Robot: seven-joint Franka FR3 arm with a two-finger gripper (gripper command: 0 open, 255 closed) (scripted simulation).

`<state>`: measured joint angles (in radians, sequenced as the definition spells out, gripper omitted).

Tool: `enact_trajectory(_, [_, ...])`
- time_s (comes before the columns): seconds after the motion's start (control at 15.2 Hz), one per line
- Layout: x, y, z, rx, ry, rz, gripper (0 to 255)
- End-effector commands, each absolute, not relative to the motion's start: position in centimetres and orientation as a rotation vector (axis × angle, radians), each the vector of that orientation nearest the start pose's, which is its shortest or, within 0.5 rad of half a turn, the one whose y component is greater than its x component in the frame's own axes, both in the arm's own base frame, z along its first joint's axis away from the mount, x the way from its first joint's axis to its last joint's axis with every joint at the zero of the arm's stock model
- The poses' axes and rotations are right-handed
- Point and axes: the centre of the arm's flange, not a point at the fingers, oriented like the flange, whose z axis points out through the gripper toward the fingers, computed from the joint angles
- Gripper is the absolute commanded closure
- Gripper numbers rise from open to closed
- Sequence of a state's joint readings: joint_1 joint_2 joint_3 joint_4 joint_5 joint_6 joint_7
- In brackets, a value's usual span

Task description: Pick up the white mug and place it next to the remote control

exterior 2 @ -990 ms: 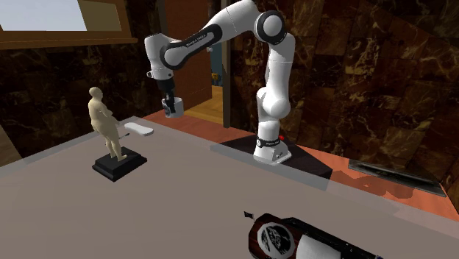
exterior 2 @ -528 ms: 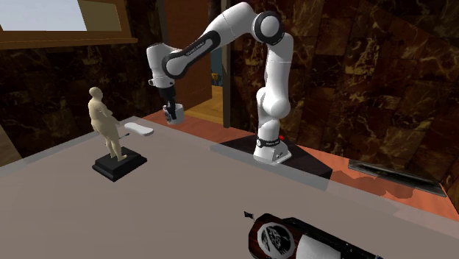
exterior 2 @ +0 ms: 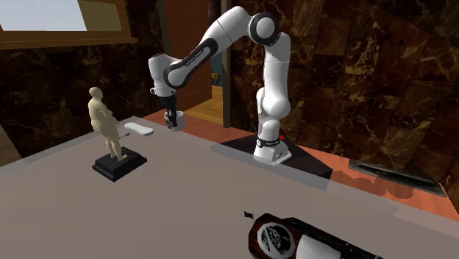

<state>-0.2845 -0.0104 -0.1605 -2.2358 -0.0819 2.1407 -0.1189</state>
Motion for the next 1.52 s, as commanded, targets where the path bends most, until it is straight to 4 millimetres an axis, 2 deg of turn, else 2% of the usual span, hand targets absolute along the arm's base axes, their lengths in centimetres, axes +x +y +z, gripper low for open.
enact_trajectory(0.0, [46.1,-22.5,35.6,-3.146,0.441,0.157,255])
enact_trajectory(0.13, [46.1,-22.5,34.7,-3.146,0.441,0.157,255])
enact_trajectory(0.59, [46.1,-22.5,34.7,-3.146,0.441,0.157,255])
enact_trajectory(0.66, [46.1,-22.5,34.7,-3.146,0.441,0.157,0])
enact_trajectory(0.99, [46.1,-22.5,34.7,-3.146,0.441,0.157,0])
enact_trajectory(1.25, [46.6,-22.3,39.7,-3.146,0.441,0.157,0])
enact_trajectory(1.45, [46.6,-22.3,39.7,-3.146,0.441,0.157,0])
